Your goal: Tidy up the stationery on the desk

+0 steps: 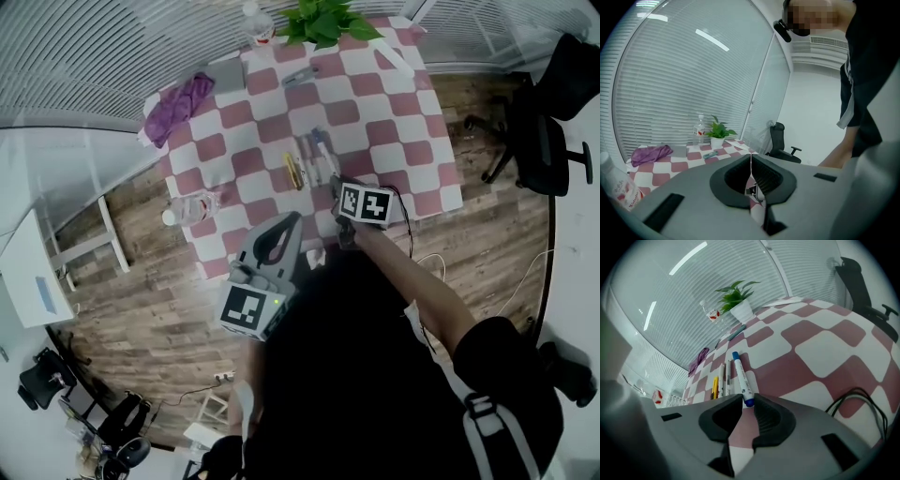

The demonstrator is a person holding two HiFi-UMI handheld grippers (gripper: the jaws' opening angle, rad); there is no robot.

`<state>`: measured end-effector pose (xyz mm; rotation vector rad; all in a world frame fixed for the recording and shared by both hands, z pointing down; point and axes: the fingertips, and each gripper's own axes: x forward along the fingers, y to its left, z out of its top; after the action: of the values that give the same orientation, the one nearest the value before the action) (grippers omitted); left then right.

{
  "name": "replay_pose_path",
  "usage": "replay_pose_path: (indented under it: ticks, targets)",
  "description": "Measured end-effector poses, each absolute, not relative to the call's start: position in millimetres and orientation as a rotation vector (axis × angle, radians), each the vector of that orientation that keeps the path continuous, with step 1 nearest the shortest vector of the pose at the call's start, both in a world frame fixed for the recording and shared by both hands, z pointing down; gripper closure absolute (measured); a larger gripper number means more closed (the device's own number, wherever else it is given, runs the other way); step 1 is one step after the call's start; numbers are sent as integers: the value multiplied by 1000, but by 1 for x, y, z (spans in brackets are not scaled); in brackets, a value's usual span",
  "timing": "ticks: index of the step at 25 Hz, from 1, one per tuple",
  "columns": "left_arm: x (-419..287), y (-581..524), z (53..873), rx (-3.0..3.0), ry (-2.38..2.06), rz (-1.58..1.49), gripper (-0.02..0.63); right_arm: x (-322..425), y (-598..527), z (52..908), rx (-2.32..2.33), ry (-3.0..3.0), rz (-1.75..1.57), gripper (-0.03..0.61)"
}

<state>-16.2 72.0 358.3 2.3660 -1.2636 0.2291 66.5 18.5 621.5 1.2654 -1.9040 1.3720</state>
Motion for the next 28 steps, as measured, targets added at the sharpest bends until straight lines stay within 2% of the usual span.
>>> replay_pose_path:
  ticks: [11, 28]
  targets:
    - [-27, 80, 355, 2413, -1213, 259, 580, 52, 21, 623, 1371, -1844, 1579, 480]
    - [-42, 78, 360, 2426, -1172, 279, 580, 51, 22, 603, 1380, -1896, 1541, 453]
